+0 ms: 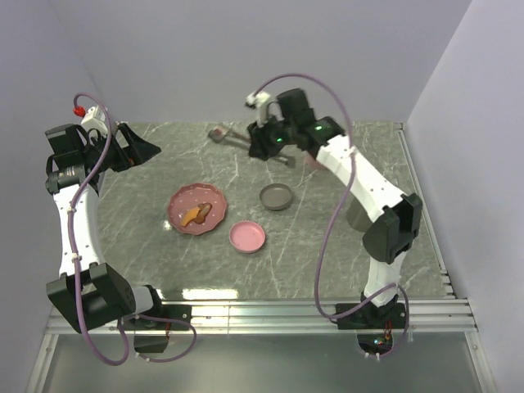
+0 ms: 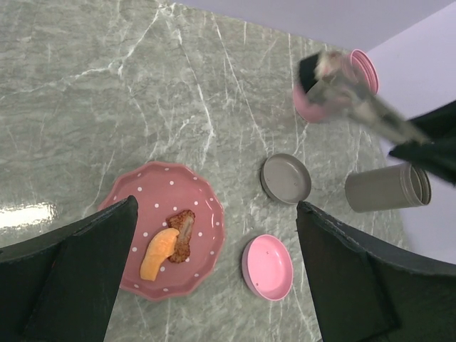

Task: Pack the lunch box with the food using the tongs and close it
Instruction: Place the food into the lunch box

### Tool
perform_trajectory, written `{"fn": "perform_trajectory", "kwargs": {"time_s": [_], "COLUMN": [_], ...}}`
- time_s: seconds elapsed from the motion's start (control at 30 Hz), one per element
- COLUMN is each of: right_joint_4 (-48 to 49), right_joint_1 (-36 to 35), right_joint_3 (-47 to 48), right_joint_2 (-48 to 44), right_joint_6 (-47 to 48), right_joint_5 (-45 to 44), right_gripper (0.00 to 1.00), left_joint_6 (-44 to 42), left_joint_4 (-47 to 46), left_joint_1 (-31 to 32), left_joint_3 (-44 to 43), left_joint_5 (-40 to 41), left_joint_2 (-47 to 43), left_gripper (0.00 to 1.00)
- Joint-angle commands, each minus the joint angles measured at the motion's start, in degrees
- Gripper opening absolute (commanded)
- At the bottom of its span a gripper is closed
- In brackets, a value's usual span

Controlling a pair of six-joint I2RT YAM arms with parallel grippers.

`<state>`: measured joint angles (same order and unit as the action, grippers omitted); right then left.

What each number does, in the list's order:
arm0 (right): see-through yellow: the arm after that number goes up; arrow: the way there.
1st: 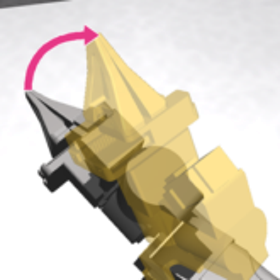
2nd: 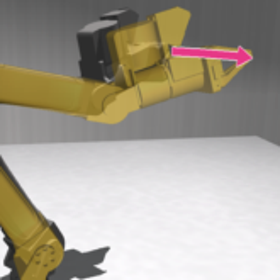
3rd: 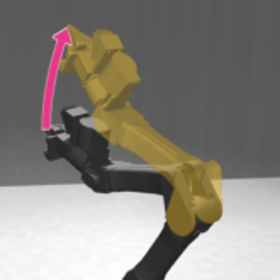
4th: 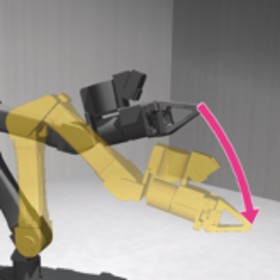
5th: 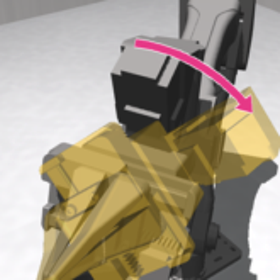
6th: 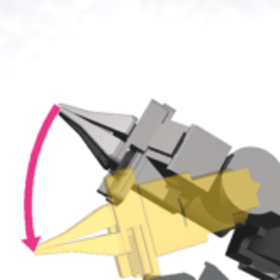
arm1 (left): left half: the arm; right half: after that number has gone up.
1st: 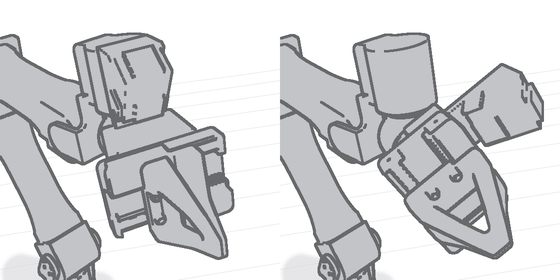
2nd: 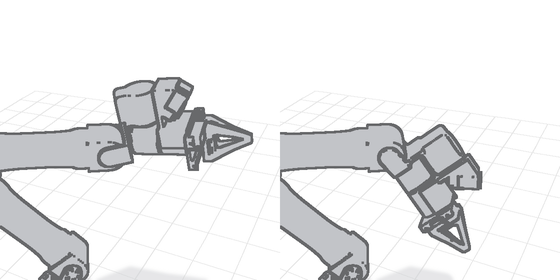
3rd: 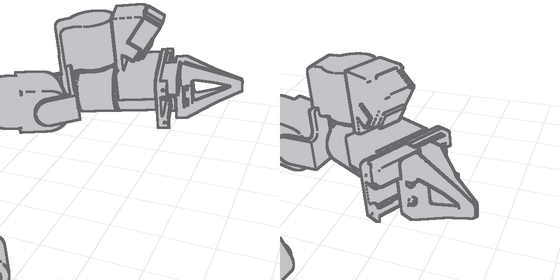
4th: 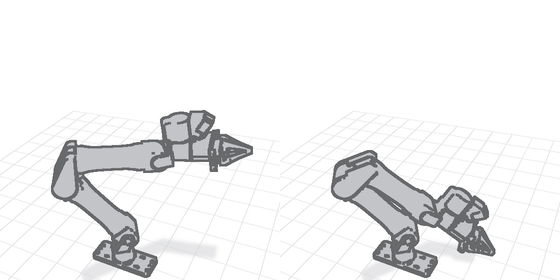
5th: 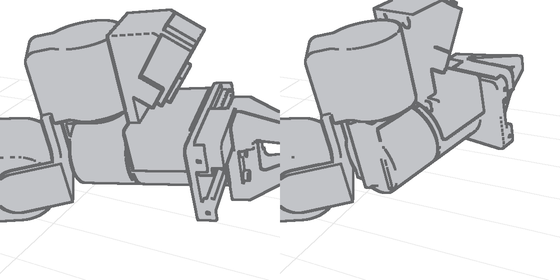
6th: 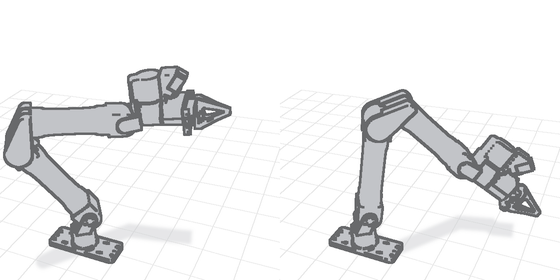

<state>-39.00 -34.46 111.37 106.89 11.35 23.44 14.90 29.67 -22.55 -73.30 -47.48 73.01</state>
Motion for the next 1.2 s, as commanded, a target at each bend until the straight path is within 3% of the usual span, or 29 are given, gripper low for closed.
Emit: {"fn": "perform_trajectory", "kwargs": {"time_s": [0.0, 0.3, 0.53, 0.97, 1.17], "right_joint_4": [0.2, -2.1, -4.1, -4.1, -4.9], "right_joint_1": [6.2, 23.6, 32.9, 36.0, 36.0], "right_joint_3": [-1.1, -6.4, -9.1, -9.6, -8.0], "right_joint_2": [-6.5, -10.7, -10.0, -6.1, -4.9], "right_joint_6": [-0.8, 2.1, 4.6, 6.5, 6.0], "right_joint_5": [0.8, 0.1, -2.0, -2.8, -2.3], "right_gripper": [0.38, 0.38, 0.38, 0.39, 0.46], "left_joint_6": [1.0, -1.0, -0.1, 1.3, 0.6], "left_joint_4": [-2.8, -0.1, -0.9, -1.7, -0.8], "left_joint_1": [-0.3, 0.0, 0.4, 1.1, 1.0], "left_joint_3": [-0.9, -2.9, -2.9, -2.5, -3.1], "left_joint_5": [-1.9, -2.0, -2.6, -2.7, -2.8], "left_joint_2": [-1.1, 1.0, 1.5, 1.9, 2.1], "left_gripper": [0.99, 0.99, 0.99, 0.99, 1.00]}}
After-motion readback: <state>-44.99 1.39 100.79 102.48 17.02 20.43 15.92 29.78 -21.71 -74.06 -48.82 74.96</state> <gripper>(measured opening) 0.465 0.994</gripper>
